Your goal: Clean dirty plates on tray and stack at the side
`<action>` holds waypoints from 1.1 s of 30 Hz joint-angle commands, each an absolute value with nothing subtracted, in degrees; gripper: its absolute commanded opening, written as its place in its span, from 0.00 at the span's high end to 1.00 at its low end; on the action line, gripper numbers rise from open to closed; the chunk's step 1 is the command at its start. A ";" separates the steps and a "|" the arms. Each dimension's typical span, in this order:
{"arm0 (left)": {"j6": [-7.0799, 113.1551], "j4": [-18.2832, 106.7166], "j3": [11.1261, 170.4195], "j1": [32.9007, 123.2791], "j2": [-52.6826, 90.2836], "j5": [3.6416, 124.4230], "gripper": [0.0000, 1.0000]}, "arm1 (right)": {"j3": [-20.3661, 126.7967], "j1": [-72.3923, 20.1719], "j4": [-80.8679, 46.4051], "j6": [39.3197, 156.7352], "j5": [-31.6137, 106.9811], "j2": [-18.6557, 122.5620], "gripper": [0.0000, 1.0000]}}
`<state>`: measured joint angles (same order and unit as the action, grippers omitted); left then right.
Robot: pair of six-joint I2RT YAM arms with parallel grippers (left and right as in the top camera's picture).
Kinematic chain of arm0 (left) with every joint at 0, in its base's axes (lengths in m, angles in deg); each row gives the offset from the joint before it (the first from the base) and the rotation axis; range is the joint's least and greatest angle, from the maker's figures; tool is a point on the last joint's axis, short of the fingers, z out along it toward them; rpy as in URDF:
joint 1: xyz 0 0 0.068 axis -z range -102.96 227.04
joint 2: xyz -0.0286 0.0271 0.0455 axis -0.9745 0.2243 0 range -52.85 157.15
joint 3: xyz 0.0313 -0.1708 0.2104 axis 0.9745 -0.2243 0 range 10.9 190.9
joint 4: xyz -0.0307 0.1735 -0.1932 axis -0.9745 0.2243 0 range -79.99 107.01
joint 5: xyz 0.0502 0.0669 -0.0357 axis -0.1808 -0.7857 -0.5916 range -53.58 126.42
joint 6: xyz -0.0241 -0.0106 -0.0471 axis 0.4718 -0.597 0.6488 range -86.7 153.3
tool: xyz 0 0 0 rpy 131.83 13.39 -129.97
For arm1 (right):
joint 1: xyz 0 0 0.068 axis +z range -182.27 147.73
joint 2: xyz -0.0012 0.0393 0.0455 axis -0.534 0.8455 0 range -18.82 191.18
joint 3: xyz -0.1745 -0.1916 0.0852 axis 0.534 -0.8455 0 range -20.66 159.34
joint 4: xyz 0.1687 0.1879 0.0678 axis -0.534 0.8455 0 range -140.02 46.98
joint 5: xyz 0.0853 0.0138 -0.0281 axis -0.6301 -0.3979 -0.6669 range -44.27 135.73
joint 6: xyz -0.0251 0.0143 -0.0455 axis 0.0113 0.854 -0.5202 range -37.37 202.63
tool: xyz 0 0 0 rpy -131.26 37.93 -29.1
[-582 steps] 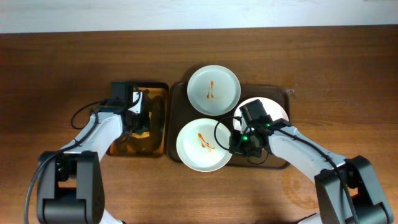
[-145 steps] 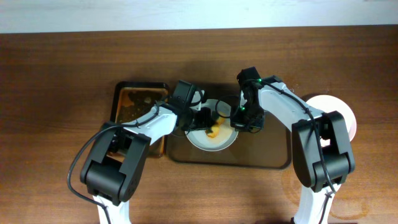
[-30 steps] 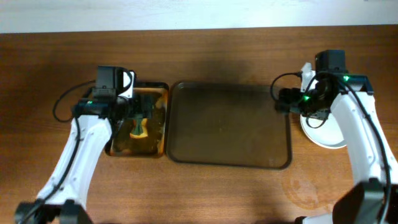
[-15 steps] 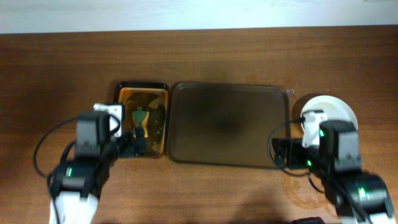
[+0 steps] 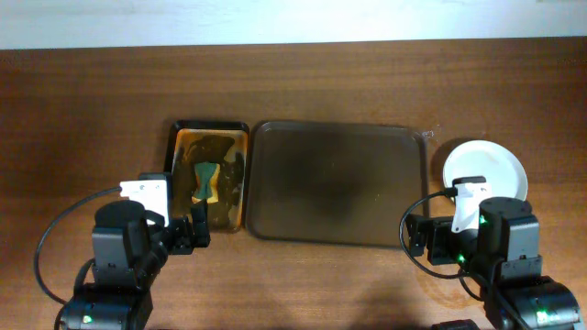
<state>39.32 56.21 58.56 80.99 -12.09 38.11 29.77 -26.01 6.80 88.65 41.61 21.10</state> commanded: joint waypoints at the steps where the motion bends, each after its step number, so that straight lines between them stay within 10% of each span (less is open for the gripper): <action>1: 38.40 56.07 57.97 80.61 -12.31 38.11 0.00 | 29.31 -24.04 5.01 87.32 43.46 16.23 0.01; 13: 38.40 56.07 57.97 80.61 -12.31 38.11 0.00 | -12.15 -28.72 -45.20 87.34 44.03 -18.63 0.01; 33: 38.40 56.07 57.97 80.61 -12.31 38.11 0.00 | -20.34 -29.73 -45.77 87.34 49.39 -18.61 0.02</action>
<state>39.30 56.18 58.40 80.99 -12.09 38.11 -19.82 -29.36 -45.79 87.30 48.34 -18.02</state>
